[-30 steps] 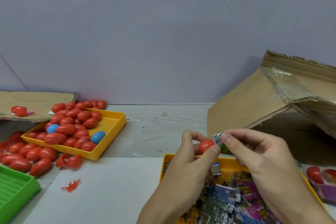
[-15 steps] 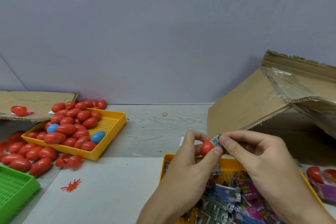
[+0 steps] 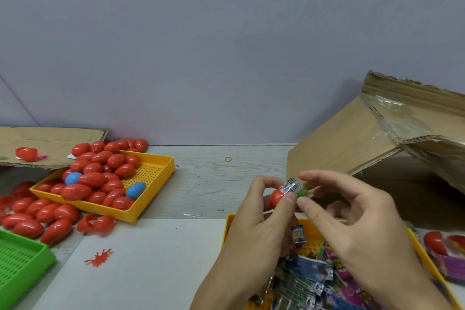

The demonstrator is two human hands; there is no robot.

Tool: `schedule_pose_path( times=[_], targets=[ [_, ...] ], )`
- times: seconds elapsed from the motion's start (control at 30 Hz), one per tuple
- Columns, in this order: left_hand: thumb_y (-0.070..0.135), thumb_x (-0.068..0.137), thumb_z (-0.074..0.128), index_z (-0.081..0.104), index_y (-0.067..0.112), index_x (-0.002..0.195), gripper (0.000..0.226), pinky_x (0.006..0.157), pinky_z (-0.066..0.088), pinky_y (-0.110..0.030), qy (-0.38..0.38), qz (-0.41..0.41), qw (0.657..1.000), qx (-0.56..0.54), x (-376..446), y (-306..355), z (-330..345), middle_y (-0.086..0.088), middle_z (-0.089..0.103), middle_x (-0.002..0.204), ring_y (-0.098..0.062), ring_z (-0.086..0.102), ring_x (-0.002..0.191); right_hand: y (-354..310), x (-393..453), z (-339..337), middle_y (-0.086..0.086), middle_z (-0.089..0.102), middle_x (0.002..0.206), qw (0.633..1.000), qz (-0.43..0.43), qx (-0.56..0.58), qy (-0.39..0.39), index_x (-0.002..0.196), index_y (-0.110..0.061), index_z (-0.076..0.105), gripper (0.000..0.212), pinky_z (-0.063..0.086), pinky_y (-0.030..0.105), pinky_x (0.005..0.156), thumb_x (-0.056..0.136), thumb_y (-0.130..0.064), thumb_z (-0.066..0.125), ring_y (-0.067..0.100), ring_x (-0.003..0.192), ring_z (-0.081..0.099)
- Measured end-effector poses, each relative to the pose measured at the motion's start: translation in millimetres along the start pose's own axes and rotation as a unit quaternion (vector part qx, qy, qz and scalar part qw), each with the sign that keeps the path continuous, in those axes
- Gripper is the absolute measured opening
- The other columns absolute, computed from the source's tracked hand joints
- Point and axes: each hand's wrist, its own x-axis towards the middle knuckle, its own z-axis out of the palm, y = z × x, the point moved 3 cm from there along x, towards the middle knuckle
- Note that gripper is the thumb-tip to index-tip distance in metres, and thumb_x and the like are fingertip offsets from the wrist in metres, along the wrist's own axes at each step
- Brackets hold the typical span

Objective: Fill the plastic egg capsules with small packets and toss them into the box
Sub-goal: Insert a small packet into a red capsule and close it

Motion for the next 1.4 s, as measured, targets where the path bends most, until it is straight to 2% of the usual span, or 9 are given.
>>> schedule_pose_path(
  times=[0.17,0.3,0.53,0.63,0.8,0.97,1.07,1.2,1.4],
  targets=[
    [0.027,0.098,0.055,0.056,0.03,0.096,0.004,0.046,0.037,-0.027,0.015,-0.018,1.0,-0.02,0.0,-0.1,0.7,0.002,0.058,0.065,-0.022,0.05,0.06,-3.6,-2.0,8.1,-0.026,0.058,0.111,0.988,-0.033,-0.149,-0.031,0.118,-0.057,0.053,0.063,0.042,0.017,0.067,0.067,-0.034,0.081,-0.001,0.103,0.054],
    [0.03,0.098,0.057,0.055,0.033,0.097,0.004,0.047,0.043,-0.025,-0.005,-0.022,1.0,-0.006,0.0,-1.5,1.6,0.001,0.063,0.07,-0.025,0.055,0.068,-7.0,-2.3,13.5,-0.035,0.047,0.11,0.98,-0.057,-0.191,-0.009,0.114,-0.066,0.043,0.073,0.033,0.009,0.067,0.061,-0.033,0.081,-0.017,0.095,0.047],
    [0.034,0.097,0.057,0.059,0.032,0.098,0.003,0.05,0.047,-0.029,0.004,-0.021,1.0,0.005,-0.7,-3.0,2.2,-0.001,0.067,0.071,-0.021,0.055,0.057,-7.1,-3.8,13.3,-0.033,0.05,0.109,0.977,-0.088,-0.197,0.006,0.114,-0.067,0.042,0.082,0.041,0.004,0.065,0.063,-0.021,0.087,-0.016,0.1,0.047],
    [0.038,0.096,0.059,0.064,0.02,0.099,0.019,0.048,0.044,-0.028,0.007,-0.009,1.0,0.024,1.0,-3.8,1.3,-0.006,0.063,0.071,-0.021,0.054,0.058,-6.5,-4.1,13.1,-0.032,0.052,0.109,0.978,-0.101,-0.185,0.007,0.113,-0.065,0.044,0.079,0.036,-0.002,0.079,0.063,-0.019,0.085,-0.015,0.101,0.048],
    [0.049,0.09,0.058,0.058,0.002,0.095,0.048,0.049,0.043,-0.032,0.013,-0.001,0.999,0.034,1.9,-2.0,2.1,-0.016,0.054,0.067,-0.022,0.05,0.053,-3.3,-3.9,10.2,-0.026,0.059,0.105,0.983,-0.098,-0.155,0.031,0.116,-0.06,0.047,0.073,0.035,0.0,0.081,0.063,-0.024,0.082,-0.009,0.101,0.051],
    [0.053,0.089,0.061,0.063,0.005,0.089,0.048,0.054,0.045,-0.037,0.025,0.008,0.999,0.025,2.6,-2.6,2.3,-0.012,0.053,0.06,-0.023,0.051,0.05,-3.1,-3.8,10.8,-0.031,0.06,0.107,0.986,-0.089,-0.135,0.028,0.115,-0.062,0.046,0.067,0.043,0.009,0.073,0.063,-0.033,0.077,-0.009,0.101,0.053],
    [0.049,0.096,0.055,0.069,0.014,0.092,0.039,0.056,0.046,-0.038,0.028,0.017,0.999,0.009,2.5,-0.1,2.8,-0.012,0.061,0.065,-0.023,0.052,0.051,-2.9,-4.2,10.7,-0.031,0.06,0.108,0.987,-0.085,-0.136,0.013,0.116,-0.061,0.048,0.068,0.043,0.006,0.077,0.064,-0.033,0.081,-0.008,0.104,0.054],
    [0.032,0.103,0.043,0.067,0.005,0.095,0.037,0.053,0.046,-0.034,0.038,0.016,0.999,0.017,2.9,-0.3,1.6,-0.006,0.068,0.067,-0.023,0.054,0.054,-3.2,-4.3,11.8,-0.031,0.061,0.108,0.985,-0.088,-0.145,0.004,0.119,-0.059,0.048,0.068,0.038,0.001,0.082,0.066,-0.031,0.08,-0.01,0.105,0.053],
    [0.031,0.105,0.039,0.069,0.003,0.09,0.044,0.056,0.047,-0.037,0.043,0.007,0.999,0.032,1.8,-1.3,2.8,-0.015,0.072,0.075,-0.024,0.055,0.053,0.9,-4.9,12.3,-0.028,0.063,0.107,0.983,-0.08,-0.162,0.004,0.122,-0.059,0.046,0.071,0.042,0.006,0.082,0.07,-0.029,0.084,-0.008,0.106,0.054]
  ],
)
